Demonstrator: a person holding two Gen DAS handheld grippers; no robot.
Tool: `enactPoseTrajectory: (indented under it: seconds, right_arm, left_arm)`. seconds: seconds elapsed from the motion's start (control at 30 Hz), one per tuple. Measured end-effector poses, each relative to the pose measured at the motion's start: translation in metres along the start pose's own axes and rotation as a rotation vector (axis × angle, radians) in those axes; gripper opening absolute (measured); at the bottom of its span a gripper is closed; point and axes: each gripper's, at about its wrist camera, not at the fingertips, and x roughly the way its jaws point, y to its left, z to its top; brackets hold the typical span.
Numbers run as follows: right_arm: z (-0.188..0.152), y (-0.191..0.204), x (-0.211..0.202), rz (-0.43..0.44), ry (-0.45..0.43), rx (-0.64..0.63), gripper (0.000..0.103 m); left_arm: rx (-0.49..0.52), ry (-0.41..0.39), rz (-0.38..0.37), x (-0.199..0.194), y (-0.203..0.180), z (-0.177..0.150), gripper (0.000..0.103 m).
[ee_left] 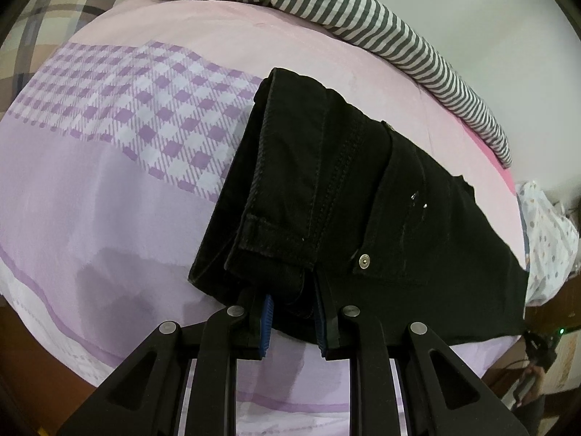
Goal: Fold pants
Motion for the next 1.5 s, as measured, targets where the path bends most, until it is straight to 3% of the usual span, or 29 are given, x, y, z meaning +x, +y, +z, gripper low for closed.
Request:
enactPoseTrajectory:
  seconds: [0.1,0.3,0.43,0.63,0.9,1.07,1.2,1.37,1.5]
  right_arm:
    - [-0.001,0.0,0.002,-0.005,0.002,0.003,0.004]
    - [-0.001,-0.004,0.002,0.035,0.01,0.042,0.008]
    - [-0.003,-0.007,0.002,0.069,0.015,0.064,0.009]
    - [0.0,-0.007,-0.001,0.082,0.004,0.054,0.005]
    - [0.01,-0.011,-0.011,0.168,0.007,0.134,0.004]
    - [0.021,-0.003,-0.02,0.213,-0.004,0.137,0.004]
    - [0.029,0.002,-0.027,0.242,-0.01,0.132,0.003]
    - [0.036,0.007,-0.034,0.271,-0.017,0.126,0.003]
    - [0.038,0.009,-0.039,0.28,-0.025,0.12,0.003]
  left_arm:
    - [0.055,-0.016,0.042,0.0,-0.007,-0.003,0.024]
    - [0.278,-0.067,0.173,-0.008,-0.038,-0.02,0.036]
    - [0.403,-0.092,0.208,-0.023,-0.053,-0.04,0.041]
    - [0.65,-0.136,0.141,-0.042,-0.095,-0.071,0.041]
    - [0.972,-0.165,-0.126,-0.014,-0.228,-0.1,0.041]
    - [1.135,-0.125,-0.256,0.013,-0.298,-0.127,0.041]
    - [1.229,-0.1,-0.279,0.036,-0.333,-0.15,0.041]
    - [1.264,-0.098,-0.285,0.051,-0.356,-0.164,0.041]
    - [1.261,-0.102,-0.248,0.062,-0.374,-0.169,0.041]
